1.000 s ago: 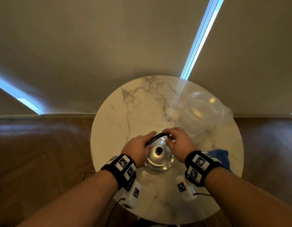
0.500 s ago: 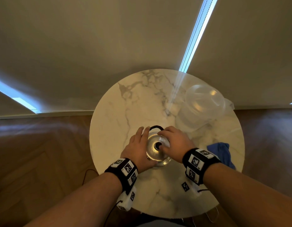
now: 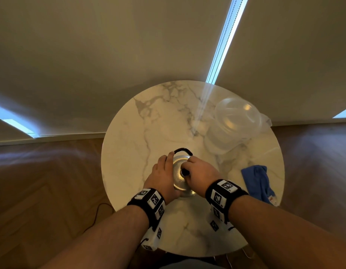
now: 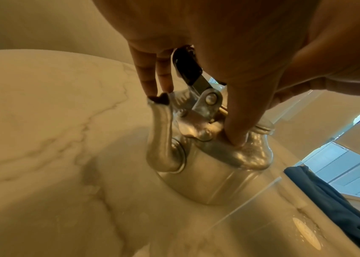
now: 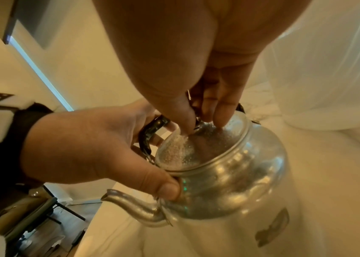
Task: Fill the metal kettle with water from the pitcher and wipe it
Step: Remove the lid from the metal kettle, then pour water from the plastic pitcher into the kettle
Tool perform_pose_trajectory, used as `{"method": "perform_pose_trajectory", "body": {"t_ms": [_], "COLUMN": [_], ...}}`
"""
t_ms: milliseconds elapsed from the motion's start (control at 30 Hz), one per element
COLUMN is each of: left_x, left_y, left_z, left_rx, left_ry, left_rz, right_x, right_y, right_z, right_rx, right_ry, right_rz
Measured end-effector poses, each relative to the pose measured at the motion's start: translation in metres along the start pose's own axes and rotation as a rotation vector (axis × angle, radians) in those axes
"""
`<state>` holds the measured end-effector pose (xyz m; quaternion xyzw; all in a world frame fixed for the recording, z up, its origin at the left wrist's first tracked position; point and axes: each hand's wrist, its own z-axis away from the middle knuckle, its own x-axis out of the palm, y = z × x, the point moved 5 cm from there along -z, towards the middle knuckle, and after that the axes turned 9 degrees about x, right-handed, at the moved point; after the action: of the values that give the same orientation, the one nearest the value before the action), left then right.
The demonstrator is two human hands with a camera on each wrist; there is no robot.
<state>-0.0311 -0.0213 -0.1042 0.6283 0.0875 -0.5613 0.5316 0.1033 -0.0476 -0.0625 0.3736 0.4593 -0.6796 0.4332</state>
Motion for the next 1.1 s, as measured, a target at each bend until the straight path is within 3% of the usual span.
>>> {"method": "perform_pose_trajectory", "body": {"t_ms": [333, 533, 700, 900, 1100], "left_x": [-0.001, 0.004, 0.006, 0.006, 0.002], "left_y": [-0.002, 0.000, 0.002, 0.004, 0.008], "left_z": [-0.002, 0.004, 0.003, 0.002, 0.002], "left_rx": [-0.016, -0.062, -0.100, -0.153, -0.188], "left_ry": [-0.014, 0.019, 0.026, -0.012, -0.032], "left_rz": [0.039, 0.010, 0.004, -0.029, -0.069], "right_x": [-0.024, -0.034, 0.007, 0.050, 0.059], "right_y": [-0.006, 0.069, 0.116, 0.118, 0.124], "right_z": [0.018, 0.047, 0.069, 0.060, 0.056], "right_rx": [-0.064, 0.269, 0.469, 0.414, 0.343], "right_ry": [0.128, 0.134, -0.066, -0.189, -0.219], "right_rz": [-0.052, -0.209, -0.117, -0.035, -0.040]}}
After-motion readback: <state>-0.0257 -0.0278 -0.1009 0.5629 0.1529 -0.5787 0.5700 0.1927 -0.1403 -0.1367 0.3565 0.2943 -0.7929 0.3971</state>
